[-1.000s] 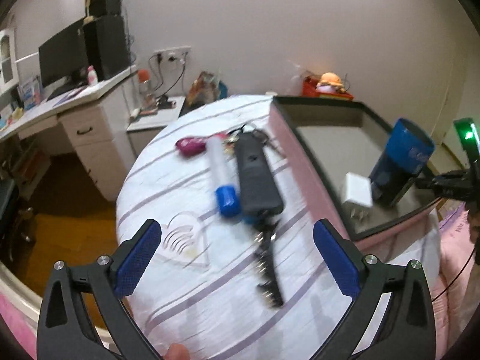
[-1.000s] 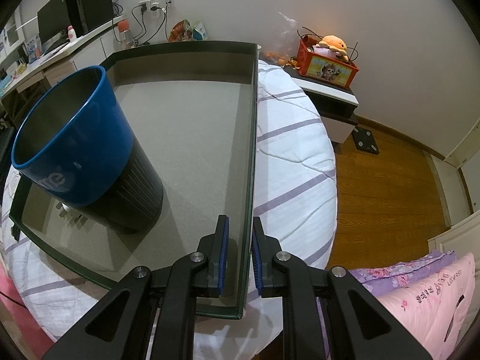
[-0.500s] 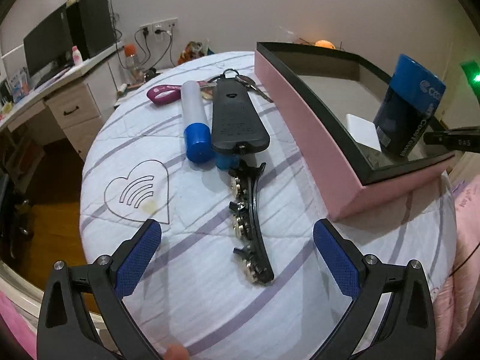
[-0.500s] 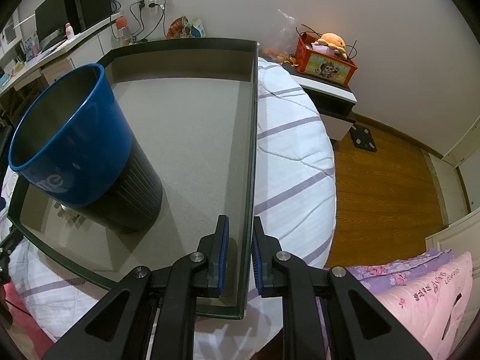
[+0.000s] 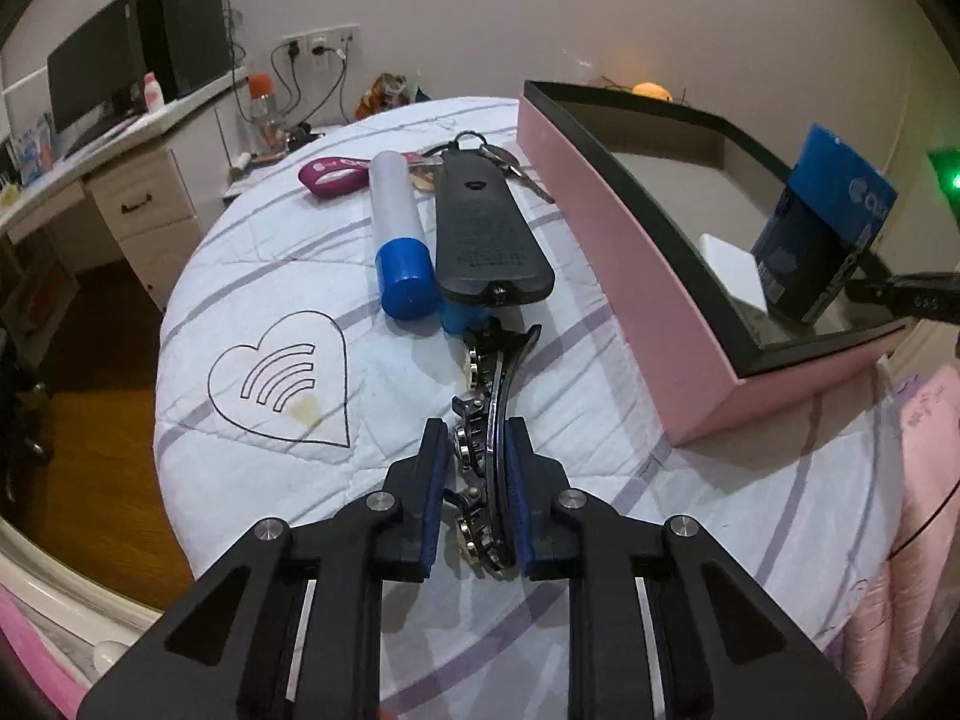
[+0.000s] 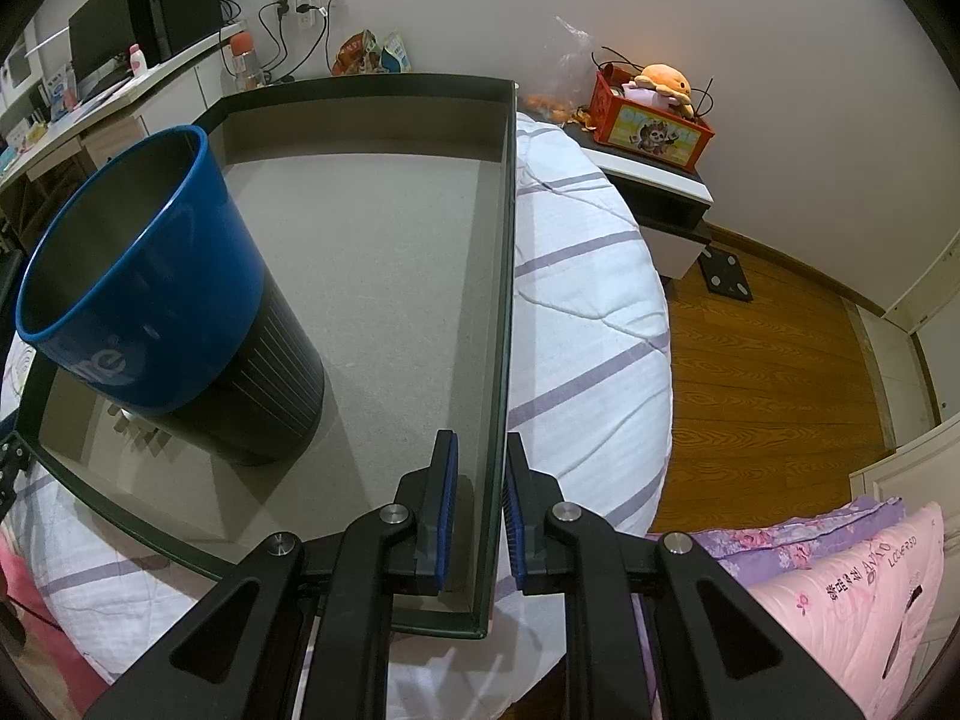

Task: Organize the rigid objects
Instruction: 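Move the left gripper to the keys and grasp the key ring, then carry the keys into the pink box and release them with the left gripper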

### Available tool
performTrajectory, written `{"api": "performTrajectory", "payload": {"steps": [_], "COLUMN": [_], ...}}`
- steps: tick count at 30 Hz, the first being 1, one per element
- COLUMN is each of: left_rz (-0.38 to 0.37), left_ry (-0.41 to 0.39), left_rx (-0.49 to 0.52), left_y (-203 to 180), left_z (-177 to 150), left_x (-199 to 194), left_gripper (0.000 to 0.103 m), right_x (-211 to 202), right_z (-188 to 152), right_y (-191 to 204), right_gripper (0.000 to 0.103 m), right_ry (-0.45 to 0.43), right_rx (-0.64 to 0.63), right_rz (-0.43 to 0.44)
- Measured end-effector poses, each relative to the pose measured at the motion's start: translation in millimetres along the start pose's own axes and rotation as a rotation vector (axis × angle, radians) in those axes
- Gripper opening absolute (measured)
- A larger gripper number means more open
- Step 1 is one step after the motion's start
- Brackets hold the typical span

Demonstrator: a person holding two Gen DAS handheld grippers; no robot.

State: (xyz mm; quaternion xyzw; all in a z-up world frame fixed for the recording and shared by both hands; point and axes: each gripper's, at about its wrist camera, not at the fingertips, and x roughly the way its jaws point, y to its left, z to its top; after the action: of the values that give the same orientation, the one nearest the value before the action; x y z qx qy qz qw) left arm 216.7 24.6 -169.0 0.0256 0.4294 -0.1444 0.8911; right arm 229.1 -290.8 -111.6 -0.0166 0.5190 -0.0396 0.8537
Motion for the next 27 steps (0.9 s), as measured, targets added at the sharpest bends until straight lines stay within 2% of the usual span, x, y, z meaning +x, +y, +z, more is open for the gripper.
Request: {"api": "performTrajectory", "payload": {"steps": [4, 12, 17, 21, 27], "left_rz": [-0.029, -0.007, 0.010, -0.005, -0.001], "left_ry": [-0.011, -0.074, -0.085, -0.088, -0.139], "left_rx": [-0.016, 0.026, 0.039, 0.042, 0.071], "left_y": [3, -5, -8, -8, -18], "left_z": [2, 10, 14, 14, 27], "left_x": [-9, -38, -43, -48, -64], "left_gripper": [0.019, 0.019, 0.019, 0.019, 0.019], "right_x": [0, 0, 0, -1, -1], "right_z": [0, 0, -1, -1, -1], "right_y": [0, 0, 0, 0, 0], "right_gripper": [0.015, 0.015, 0.015, 0.015, 0.016], "right_ry": [0.000, 0.000, 0.000, 0.000, 0.000], "right_rx": [0.001, 0.001, 0.001, 0.002, 0.001], "right_rz": [0.000, 0.001, 0.001, 0.003, 0.002]}}
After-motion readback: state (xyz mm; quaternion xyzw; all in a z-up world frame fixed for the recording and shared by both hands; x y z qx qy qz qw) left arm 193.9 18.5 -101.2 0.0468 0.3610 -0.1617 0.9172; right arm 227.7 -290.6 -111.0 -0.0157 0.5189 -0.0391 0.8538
